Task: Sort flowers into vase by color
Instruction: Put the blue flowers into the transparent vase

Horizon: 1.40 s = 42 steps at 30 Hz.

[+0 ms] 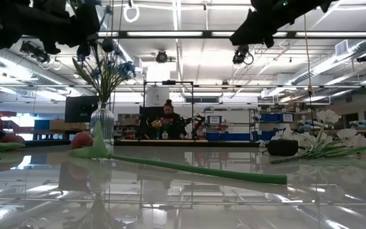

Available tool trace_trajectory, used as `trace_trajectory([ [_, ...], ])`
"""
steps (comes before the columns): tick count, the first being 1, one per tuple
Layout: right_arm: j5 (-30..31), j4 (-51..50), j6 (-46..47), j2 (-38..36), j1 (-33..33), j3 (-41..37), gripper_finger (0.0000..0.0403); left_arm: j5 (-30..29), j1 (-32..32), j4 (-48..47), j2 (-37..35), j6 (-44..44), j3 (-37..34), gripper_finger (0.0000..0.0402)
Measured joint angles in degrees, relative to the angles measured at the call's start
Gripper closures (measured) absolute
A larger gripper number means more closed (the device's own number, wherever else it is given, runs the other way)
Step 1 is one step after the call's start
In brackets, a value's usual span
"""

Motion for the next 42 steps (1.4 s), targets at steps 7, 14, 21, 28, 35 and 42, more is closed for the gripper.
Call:
trace_trajectory([
  [7, -0.8, 0.3, 0.0, 0.0, -1.5, 0.0, 0.028, 0.8, -0.6, -5.7, 0.0, -1.9, 0.0, 0.0389],
  [14, -2.3, 0.3, 0.0, 0.0, -1.9, 0.0, 0.028, 0.8, -0.6, -6.3, 0.0, 1.2, 0.0, 0.0388],
  [21, -2.3, 0.2, 0.0, 0.0, -1.9, 0.0, 0.028, 1.6, -0.6, -6.3, 0.0, 1.4, 0.0, 0.0387],
  [28, -2.4, 0.2, 0.0, 0.0, -1.9, 0.0, 0.028, 1.8, -0.3, -6.5, 0.0, 1.8, 0.0, 0.0387],
  [35, -3.8, 0.2, 0.0, 0.0, -1.9, 0.0, 0.028, 5.1, 2.8, -6.6, 0.1, 2.6, 0.0, 0.0387],
  [42, -3.8, 0.1, 0.0, 0.0, -1.9, 0.0, 0.028, 8.3, 6.4, -6.9, 4.2, -1.5, 0.1, 0.0387],
])
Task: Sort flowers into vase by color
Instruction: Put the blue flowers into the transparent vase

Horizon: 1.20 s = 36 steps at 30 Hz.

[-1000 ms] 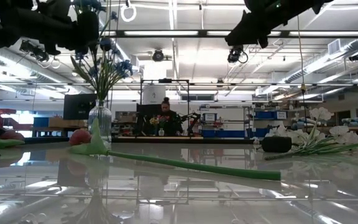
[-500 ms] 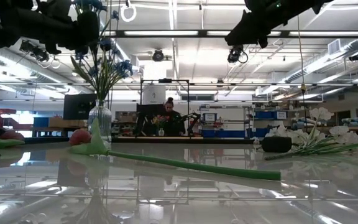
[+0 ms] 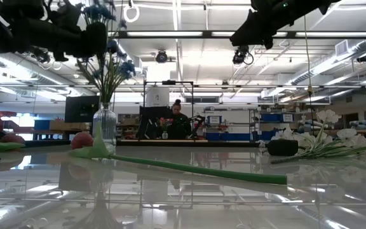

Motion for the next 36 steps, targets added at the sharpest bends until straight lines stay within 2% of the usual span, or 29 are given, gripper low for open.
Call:
trace_trajectory([
  [8, -0.1, -0.2, 0.0, 0.0, 0.0, 0.0, 0.028, 0.0, 0.7, -0.1, 6.4, -5.1, 0.0, 0.0386],
  [19, 0.0, -0.4, -0.1, 0.0, 0.0, 0.0, 0.028, -0.1, 0.7, -4.0, 8.0, -11.5, 0.0, 0.0376],
  [24, 0.0, -0.8, -0.9, 0.0, 0.0, 0.0, 0.028, -0.1, 0.6, -9.5, 8.0, -13.6, 0.0, 0.0345],
  [30, 0.0, -0.9, -1.0, 0.0, 0.0, 0.0, 0.028, -0.1, 0.6, -9.5, 8.0, -11.5, 0.0, 0.0298],
  [36, 0.0, -1.9, -1.0, 0.0, 0.0, 0.0, 0.028, -0.1, 0.6, -9.5, 7.8, -8.7, 0.0, 0.0234],
])
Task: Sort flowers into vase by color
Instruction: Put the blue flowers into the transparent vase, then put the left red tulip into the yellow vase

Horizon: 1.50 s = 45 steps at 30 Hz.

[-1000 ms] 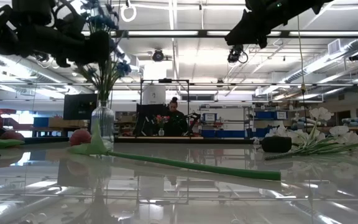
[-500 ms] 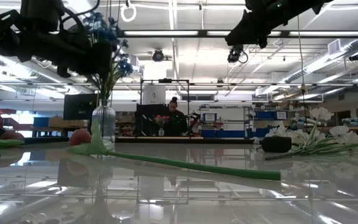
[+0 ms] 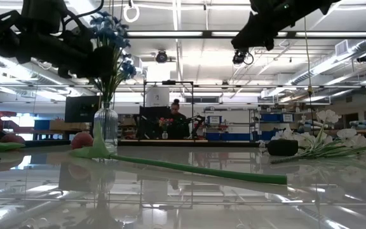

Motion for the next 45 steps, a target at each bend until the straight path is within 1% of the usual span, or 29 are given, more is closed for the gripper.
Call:
trace_trajectory([
  [5, 0.0, -1.9, 0.2, 0.0, 0.0, 0.0, 0.028, 0.7, -1.5, -1.6, 0.0, 2.7, 2.1, 0.0174],
  [10, 0.0, -2.7, 0.8, 0.0, 0.0, 0.0, 0.028, 0.8, -4.3, -14.6, 0.0, 3.1, 5.5, 0.0128],
  [12, -0.6, -3.5, 2.6, 0.0, 0.0, 0.0, 0.028, 0.9, -5.4, -20.3, 0.0, 1.2, 7.2, 0.0117],
  [14, -0.8, -5.5, 6.3, 0.0, 0.0, 0.0, 0.028, 0.7, -6.2, -25.1, 0.0, -0.2, 9.1, 0.011],
  [18, 0.0, -13.0, 15.7, 0.4, -0.4, 0.0, 0.028, -2.5, -7.3, -35.0, 0.0, -2.8, 13.9, 0.0106],
  [22, -2.9, -19.6, 21.3, 1.1, -0.4, 0.0, 0.028, -3.6, -7.2, -47.5, 0.0, -6.2, 19.4, 0.0106],
  [24, -5.0, -21.0, 23.0, 1.9, 0.0, 0.0, 0.028, -3.4, -6.8, -54.2, 0.0, -9.2, 21.7, 0.0106],
  [28, -7.5, -24.0, 24.3, 4.2, 2.4, 0.0, 0.0276, 0.1, -6.7, -66.2, 0.0, -15.5, 26.9, 0.0106],
  [31, -7.6, -25.0, 24.7, 6.0, 4.9, 0.0, 0.0262, 3.5, -6.7, -74.6, 0.0, -19.9, 30.8, 0.0106],
  [37, -6.5, -22.9, 27.2, 9.6, 9.6, 0.0, 0.0231, 9.5, -6.7, -89.5, 0.0, -28.2, 37.4, 0.0106],
  [42, -6.0, -22.9, 30.6, 12.0, 11.9, 0.0, 0.0227, 13.4, -6.7, -98.1, 0.0, -35.1, 41.8, 0.0106],
  [45, -6.0, -24.2, 32.1, 13.4, 12.8, 0.0, 0.0227, 15.8, -6.7, -101.5, 0.0, -39.6, 43.4, 0.0106],
])
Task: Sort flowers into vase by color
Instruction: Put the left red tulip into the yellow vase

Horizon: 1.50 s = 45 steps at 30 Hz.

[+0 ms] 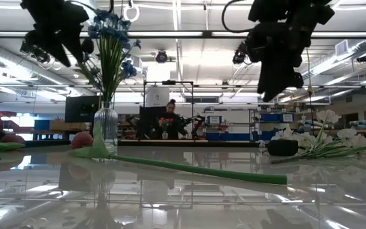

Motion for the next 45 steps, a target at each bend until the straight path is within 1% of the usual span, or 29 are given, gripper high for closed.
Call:
trace_trajectory([
  [4, -1.0, -3.4, 0.3, 2.0, 0.4, 0.0, 0.0227, 5.9, -0.1, -6.4, 0.0, -7.3, -0.1, 0.0106],
  [8, -2.0, -5.3, -0.6, 4.0, 0.3, 0.0, 0.0227, 9.9, -2.6, -5.6, 0.0, -15.3, -4.0, 0.0106],
  [10, -3.9, -5.4, -1.5, 5.4, 0.2, 0.0, 0.0227, 11.7, -4.8, -2.5, 0.0, -17.8, -6.3, 0.0106],
  [13, -7.0, -5.5, -2.6, 7.3, 0.2, 0.0, 0.0226, 12.9, -8.4, 5.9, 0.1, -21.6, -10.2, 0.0106],
  [16, -10.9, -5.6, -6.6, 8.7, 0.9, 0.0, 0.0226, 13.0, -11.8, 14.1, 0.1, -25.0, -13.3, 0.0106],
  [17, -11.4, -5.5, -8.7, 9.1, 1.4, 0.0, 0.0227, 13.0, -12.8, 16.2, 0.1, -25.8, -14.2, 0.0106],
  [18, -11.0, -5.5, -11.2, 9.3, 2.2, 0.0, 0.0228, 13.0, -13.7, 17.6, 0.1, -26.7, -14.9, 0.0106],
  [21, -5.1, -3.7, -22.7, 10.0, 4.7, -0.9, 0.0231, 12.7, -15.9, 20.7, 0.4, -28.8, -16.7, 0.0106],
  [23, -2.9, -3.2, -28.8, 11.4, 5.4, -1.4, 0.0231, 12.6, -17.2, 20.8, 0.7, -30.2, -17.7, 0.0106],
  [28, -1.9, -2.0, -35.1, 16.0, 5.5, -1.5, 0.0233, 12.5, -20.2, 21.1, 2.5, -33.1, -18.3, 0.0106],
  [30, -1.4, -2.3, -36.4, 17.6, 5.5, -1.5, 0.0245, 12.5, -21.2, 21.4, 3.5, -34.0, -18.4, 0.0106],
  [31, -1.4, -2.9, -36.6, 18.2, 5.5, -1.5, 0.0259, 12.5, -21.7, 22.2, 3.9, -34.4, -18.4, 0.0106],
  [33, -1.7, -4.1, -36.7, 18.7, 5.6, -1.4, 0.0304, 11.9, -22.9, 23.3, 4.9, -34.9, -18.4, 0.0106],
  [35, -2.2, -5.4, -36.7, 18.5, 5.6, -1.3, 0.0366, 9.2, -24.2, 26.3, 6.2, -35.3, -18.4, 0.0108],
  [36, -2.4, -6.5, -36.5, 18.0, 5.6, -1.3, 0.0382, 7.4, -25.0, 27.9, 6.9, -35.2, -18.4, 0.011],
  [39, -2.5, -9.3, -33.1, 14.8, 5.5, -1.5, 0.0383, 3.6, -26.4, 32.2, 9.5, -34.3, -18.4, 0.0122],
  [42, -2.8, -12.0, -29.8, 9.9, 4.2, -1.5, 0.0392, 2.8, -26.9, 33.4, 12.3, -33.4, -18.4, 0.0136],
  [45, -2.4, -15.8, -23.3, 4.5, 1.3, -1.5, 0.0393, 2.6, -27.4, 34.8, 14.9, -33.1, -18.4, 0.0151],
])
